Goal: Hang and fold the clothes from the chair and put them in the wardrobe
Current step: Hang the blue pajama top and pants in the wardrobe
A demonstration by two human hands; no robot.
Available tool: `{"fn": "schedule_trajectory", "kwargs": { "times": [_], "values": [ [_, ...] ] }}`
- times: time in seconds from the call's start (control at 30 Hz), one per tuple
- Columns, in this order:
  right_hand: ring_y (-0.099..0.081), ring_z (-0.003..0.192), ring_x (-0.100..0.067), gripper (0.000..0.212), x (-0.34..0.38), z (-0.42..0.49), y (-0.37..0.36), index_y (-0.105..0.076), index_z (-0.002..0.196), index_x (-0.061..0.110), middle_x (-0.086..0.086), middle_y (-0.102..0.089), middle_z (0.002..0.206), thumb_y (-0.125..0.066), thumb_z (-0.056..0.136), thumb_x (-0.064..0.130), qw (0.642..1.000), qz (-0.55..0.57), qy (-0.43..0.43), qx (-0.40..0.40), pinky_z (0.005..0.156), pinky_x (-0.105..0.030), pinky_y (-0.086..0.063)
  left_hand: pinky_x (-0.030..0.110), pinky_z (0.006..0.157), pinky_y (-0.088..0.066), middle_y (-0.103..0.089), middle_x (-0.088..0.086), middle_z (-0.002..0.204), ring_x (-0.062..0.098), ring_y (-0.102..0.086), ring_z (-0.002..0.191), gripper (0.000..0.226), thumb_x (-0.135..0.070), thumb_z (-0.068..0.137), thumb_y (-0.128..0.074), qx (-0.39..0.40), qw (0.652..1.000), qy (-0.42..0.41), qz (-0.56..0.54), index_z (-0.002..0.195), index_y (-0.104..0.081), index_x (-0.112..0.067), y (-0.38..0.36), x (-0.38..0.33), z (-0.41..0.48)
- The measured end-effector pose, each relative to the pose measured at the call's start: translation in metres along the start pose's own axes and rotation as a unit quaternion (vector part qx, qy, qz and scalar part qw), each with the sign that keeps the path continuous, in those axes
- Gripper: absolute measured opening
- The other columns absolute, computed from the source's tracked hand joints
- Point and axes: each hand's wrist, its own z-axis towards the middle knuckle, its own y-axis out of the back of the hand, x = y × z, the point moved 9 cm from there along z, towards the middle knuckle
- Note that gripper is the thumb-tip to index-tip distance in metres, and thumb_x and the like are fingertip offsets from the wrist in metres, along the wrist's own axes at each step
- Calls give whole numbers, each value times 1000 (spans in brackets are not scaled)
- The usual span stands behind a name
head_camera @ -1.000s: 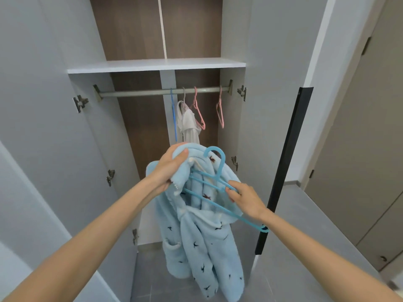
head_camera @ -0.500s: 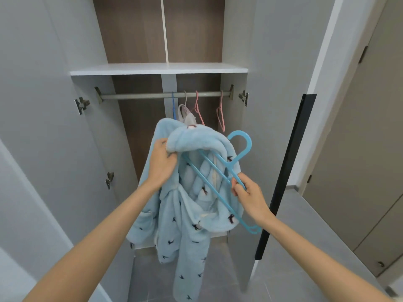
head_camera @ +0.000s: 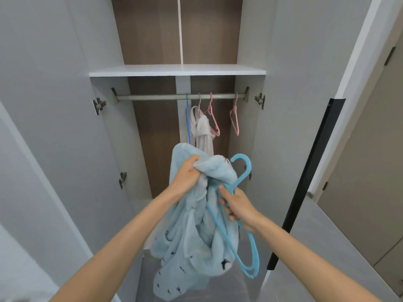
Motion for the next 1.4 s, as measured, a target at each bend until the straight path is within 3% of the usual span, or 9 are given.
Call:
{"fn": "schedule_trajectory", "kwargs": {
  "times": [0.3,0.47,0.6,0.67,0.77,0.9,1.0,1.13,1.4],
  "values": [
    [-27,40,-9,20,24,22,-1,-45,85,12,-5,-47,65,-47,101,22,985,166,23,-35,35,-17,-20,29,103,-41,-57,-1,129,10,-53,118,29,-25,101,-45,70,997,41,7,129,-52,-18,-9,47,-15],
    [-33,39,-11,30,48,18,9,-46,79,3,-8,-53,64,-48,101,23,988,-38,143,-37,39,-20,-27,13,93,-39,-42,-9,139,5,-45,124,54,-29,95,-56,202,975,51,76,142,-29,-23,-16,62,-21],
    [-45,43,-19,34,68,14,21,-53,78,1,-4,-62,63,-50,99,27,974,-101,198,-38,42,-22,-36,18,89,-39,-34,-6,119,11,-42,111,94,-57,59,-83,46,978,-71,191,126,-23,-31,21,9,-6],
    [-49,42,-19,32,78,14,24,-57,80,3,-3,-65,64,-51,99,27,968,-115,219,-44,43,-20,-39,29,94,-36,-29,-2,121,18,-36,112,96,-61,55,-79,-70,936,-210,272,127,-23,-30,33,-40,-4],
    [-54,42,-18,30,89,13,29,-61,78,5,-3,-68,64,-53,99,24,959,-127,245,-57,45,-29,-47,45,104,-33,-36,11,135,29,-35,123,80,-43,66,-72,-85,838,-382,382,132,-30,-25,14,-88,-4],
    [-61,47,-27,20,97,13,37,-63,84,11,-7,-70,69,-56,96,25,953,-118,272,-69,48,-36,-52,58,115,-3,-47,0,136,31,-33,132,70,-41,78,-53,24,805,-303,509,143,-29,-40,3,-73,28],
    [-64,50,-26,11,98,14,40,-63,87,19,-4,-71,72,-59,95,26,950,-129,278,-58,50,-32,-54,46,113,-19,-48,-2,101,19,-40,101,60,-41,92,-50,62,786,-320,526,147,-27,-36,3,-72,34],
    [-58,53,-7,17,109,20,51,-71,83,16,-1,-70,69,-70,87,32,916,-216,318,-118,52,-30,-48,27,72,-26,-37,-7,89,13,-35,83,50,-33,98,-46,99,811,-309,486,145,-30,-39,7,-68,38],
    [-46,92,-13,13,107,0,56,-60,95,14,5,-58,98,-66,88,22,786,-269,423,-361,80,-25,-37,27,88,-44,-59,-18,126,9,-57,111,45,-23,95,-54,57,882,-279,375,136,-44,-39,47,-40,46]
  ]
}}
